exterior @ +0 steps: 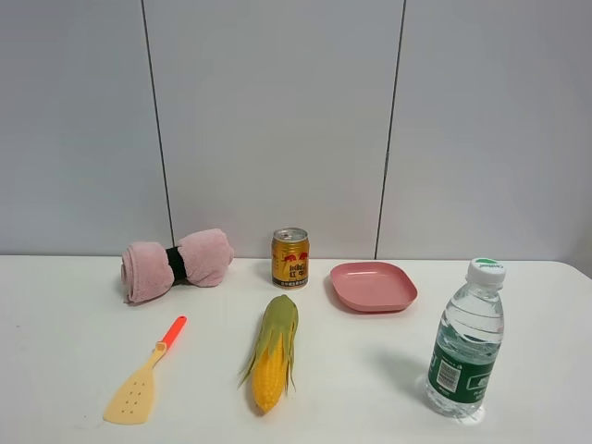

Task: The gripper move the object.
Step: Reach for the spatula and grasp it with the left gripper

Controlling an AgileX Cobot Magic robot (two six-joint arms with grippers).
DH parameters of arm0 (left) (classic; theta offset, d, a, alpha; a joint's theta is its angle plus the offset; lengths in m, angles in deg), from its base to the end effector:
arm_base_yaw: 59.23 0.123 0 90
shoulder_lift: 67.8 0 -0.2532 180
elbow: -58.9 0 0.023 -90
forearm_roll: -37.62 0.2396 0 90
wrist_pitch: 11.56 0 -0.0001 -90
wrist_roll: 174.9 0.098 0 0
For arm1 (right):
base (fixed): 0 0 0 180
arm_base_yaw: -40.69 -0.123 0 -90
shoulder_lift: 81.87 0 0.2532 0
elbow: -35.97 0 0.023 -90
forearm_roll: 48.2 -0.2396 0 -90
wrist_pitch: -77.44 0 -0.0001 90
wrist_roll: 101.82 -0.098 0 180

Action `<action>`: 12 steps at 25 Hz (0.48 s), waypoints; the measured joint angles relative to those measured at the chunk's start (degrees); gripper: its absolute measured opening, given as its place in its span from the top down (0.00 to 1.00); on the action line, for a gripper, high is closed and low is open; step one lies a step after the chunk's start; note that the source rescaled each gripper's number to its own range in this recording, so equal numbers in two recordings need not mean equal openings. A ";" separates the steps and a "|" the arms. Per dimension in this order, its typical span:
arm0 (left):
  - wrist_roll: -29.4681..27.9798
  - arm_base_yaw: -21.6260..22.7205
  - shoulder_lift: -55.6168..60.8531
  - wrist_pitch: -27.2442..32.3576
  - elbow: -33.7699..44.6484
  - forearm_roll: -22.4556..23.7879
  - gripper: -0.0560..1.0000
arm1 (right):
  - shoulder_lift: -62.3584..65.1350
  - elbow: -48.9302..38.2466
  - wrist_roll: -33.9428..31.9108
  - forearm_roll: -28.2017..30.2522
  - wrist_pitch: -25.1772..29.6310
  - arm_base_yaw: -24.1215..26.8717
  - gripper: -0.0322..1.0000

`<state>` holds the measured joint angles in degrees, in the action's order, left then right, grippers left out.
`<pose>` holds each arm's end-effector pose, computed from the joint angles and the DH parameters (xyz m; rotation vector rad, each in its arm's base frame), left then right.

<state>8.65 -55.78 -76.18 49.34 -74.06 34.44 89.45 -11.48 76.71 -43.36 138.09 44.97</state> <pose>0.0217 -0.0035 0.2714 0.0049 2.0289 0.0108 0.0225 -0.0089 0.2698 0.1062 2.0351 -0.1318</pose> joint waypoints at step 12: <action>0.00 0.00 0.00 0.00 0.00 0.00 0.00 | 0.00 0.00 0.00 0.00 0.00 0.00 0.00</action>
<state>8.65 -55.78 -76.18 49.34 -74.06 34.44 89.45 -11.48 76.71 -43.36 138.09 44.97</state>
